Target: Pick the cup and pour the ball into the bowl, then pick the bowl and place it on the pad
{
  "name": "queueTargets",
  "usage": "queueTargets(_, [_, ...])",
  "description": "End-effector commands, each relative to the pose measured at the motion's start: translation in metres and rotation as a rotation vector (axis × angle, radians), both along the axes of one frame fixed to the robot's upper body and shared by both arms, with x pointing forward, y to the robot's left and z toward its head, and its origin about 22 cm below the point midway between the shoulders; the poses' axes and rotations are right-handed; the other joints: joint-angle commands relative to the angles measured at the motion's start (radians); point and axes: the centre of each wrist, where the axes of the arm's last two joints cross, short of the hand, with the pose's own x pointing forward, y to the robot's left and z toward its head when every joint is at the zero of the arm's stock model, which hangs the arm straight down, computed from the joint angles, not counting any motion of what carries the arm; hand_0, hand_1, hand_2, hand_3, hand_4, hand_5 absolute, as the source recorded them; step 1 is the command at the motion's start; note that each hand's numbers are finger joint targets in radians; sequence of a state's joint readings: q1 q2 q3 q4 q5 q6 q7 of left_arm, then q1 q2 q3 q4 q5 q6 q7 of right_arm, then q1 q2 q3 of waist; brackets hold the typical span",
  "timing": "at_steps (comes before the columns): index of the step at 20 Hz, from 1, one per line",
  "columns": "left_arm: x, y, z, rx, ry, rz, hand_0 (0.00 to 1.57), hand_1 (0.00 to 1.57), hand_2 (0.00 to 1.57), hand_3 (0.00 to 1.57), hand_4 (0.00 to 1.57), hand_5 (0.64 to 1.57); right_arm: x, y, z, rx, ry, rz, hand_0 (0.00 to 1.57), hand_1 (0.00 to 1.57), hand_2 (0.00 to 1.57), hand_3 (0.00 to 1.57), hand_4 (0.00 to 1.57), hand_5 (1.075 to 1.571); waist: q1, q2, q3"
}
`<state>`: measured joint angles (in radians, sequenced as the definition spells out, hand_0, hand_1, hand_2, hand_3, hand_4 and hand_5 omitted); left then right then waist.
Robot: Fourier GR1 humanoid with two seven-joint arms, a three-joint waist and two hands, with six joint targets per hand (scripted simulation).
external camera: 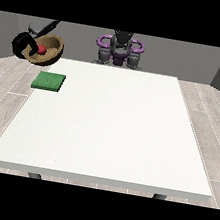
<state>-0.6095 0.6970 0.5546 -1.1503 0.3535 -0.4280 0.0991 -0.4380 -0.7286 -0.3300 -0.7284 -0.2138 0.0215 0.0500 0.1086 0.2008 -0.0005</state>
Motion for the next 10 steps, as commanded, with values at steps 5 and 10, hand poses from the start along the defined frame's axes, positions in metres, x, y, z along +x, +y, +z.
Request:
queueTargets(5, [-0.015, 0.04, -0.004, 0.003, -0.001, 0.056, 0.0, 0.0, 0.0, 0.0, 1.22, 1.552, 0.02, 0.034, -0.017, 0.037, -0.016, 0.03, 1.57, 1.57, 1.57, 0.43, 1.07, 1.564, -0.059, 0.013, 0.0005])
queueTargets(10, [-0.012, 0.031, -0.015, 0.017, -0.005, 0.054, 0.0, 0.0, 0.0, 0.0, 1.21, 1.556, 0.029, 0.052, -0.036, 0.093, 0.001, 0.056, 1.57, 1.57, 1.57, 0.45, 1.04, 1.57, -0.044, 0.012, 0.0008])
